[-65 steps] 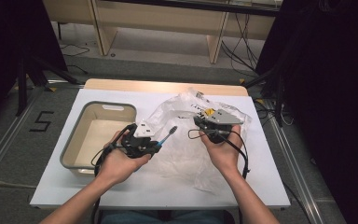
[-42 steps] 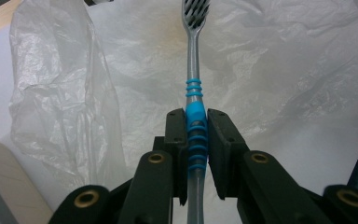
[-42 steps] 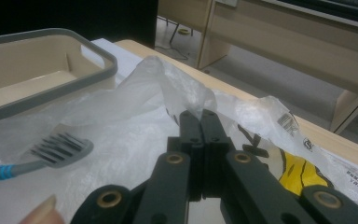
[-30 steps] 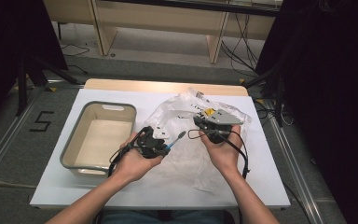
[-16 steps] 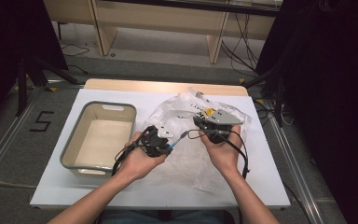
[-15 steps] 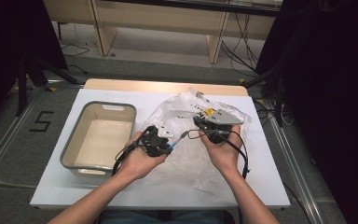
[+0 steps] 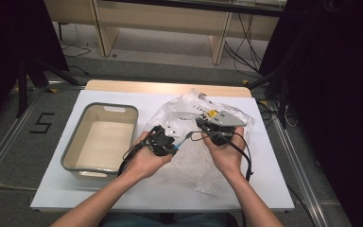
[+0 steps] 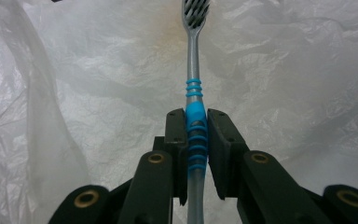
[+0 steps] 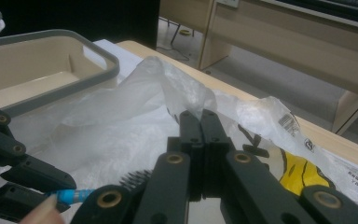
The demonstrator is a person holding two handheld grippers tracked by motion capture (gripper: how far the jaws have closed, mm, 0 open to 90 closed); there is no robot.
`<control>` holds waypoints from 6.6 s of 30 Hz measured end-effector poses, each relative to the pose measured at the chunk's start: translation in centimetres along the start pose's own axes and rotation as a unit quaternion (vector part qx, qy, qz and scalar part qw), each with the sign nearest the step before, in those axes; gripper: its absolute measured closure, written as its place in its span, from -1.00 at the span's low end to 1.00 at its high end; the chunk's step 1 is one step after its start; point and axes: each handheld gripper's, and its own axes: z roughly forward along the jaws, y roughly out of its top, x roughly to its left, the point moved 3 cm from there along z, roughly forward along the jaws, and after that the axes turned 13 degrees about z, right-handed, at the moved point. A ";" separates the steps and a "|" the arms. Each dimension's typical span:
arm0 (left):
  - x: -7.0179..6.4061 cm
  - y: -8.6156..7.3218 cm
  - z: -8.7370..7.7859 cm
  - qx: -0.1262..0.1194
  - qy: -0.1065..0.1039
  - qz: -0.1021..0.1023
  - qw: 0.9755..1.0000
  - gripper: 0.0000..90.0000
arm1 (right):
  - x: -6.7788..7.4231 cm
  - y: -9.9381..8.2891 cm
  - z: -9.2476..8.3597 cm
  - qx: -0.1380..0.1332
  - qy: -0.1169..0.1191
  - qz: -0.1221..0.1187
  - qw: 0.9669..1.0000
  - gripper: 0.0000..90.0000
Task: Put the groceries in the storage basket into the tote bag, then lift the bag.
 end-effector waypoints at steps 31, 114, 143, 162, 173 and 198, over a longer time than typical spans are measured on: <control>0.5 1.4 3.0 0.015 0.005 -0.010 1.000 0.74 | 0.0 0.0 0.0 -0.001 0.004 0.000 1.000 1.00; 2.9 -1.6 -2.7 -0.081 0.085 -0.035 0.992 0.56 | 0.6 -7.3 1.4 0.182 0.089 -0.035 0.979 0.93; 3.2 -3.9 0.7 -0.009 0.054 -0.056 0.997 0.30 | -5.8 -6.0 -3.7 0.095 0.033 0.077 0.992 0.05; 0.8 -4.5 -0.4 -0.041 0.024 -0.047 0.998 -0.35 | -8.7 -8.1 -6.0 0.122 -0.051 0.085 0.988 -0.01; 0.7 -4.6 -0.5 -0.053 0.021 -0.043 0.997 -0.36 | -9.3 -8.8 -6.6 0.126 -0.064 0.099 0.985 -0.02; 1.0 -4.8 -0.3 -0.052 0.020 -0.049 0.997 -0.36 | -9.7 -9.2 -6.8 0.140 -0.069 0.121 0.980 -0.08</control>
